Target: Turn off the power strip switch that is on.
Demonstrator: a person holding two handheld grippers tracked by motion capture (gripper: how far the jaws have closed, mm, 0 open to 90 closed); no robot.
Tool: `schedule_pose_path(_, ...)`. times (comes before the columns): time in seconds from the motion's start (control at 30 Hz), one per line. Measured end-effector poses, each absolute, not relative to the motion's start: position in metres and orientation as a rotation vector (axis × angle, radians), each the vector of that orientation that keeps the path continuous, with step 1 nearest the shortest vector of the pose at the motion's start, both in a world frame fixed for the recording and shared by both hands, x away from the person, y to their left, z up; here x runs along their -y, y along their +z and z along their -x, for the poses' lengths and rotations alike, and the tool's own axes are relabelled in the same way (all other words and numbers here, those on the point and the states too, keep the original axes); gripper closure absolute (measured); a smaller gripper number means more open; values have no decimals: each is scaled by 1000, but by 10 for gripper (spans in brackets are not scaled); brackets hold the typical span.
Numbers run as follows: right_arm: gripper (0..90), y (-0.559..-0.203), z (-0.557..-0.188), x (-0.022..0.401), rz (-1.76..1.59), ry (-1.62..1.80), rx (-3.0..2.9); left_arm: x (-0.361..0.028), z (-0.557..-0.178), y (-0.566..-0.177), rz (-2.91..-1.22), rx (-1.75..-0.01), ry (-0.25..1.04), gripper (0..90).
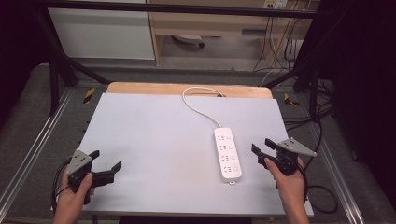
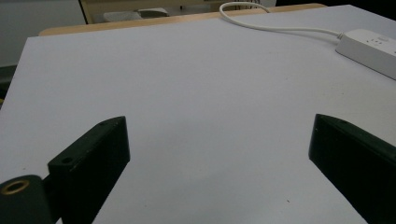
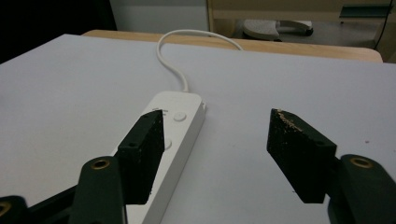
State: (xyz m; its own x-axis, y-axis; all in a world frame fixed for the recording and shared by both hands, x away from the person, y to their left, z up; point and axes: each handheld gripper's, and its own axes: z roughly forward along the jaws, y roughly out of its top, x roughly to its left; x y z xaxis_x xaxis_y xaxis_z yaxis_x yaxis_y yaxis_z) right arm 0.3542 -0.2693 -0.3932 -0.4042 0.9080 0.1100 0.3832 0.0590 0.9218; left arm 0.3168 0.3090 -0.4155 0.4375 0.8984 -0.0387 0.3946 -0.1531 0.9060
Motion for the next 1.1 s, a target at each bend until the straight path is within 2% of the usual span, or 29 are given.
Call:
schedule_pose_path(0.23, 409, -385, -363, 265, -1266, 1381, -1815, -309, -317, -416, -1749, -1123, 665, 51)
schedule_pose_path(0.37, 339, -385, -364, 263, -1271, 1385, -1814, -309, -317, -416, -1748, -1124, 664, 51)
schedule_pose_path(0.8, 260, -385, -371, 258, -1273, 1375, -1847, -309, -318, -417, -1753, -1126, 665, 51)
schedule_pose_path(1.1, 113, -387, -380, 251, -1287, 1362, -1874, -309, -318, -417, -1754, -1127, 667, 51)
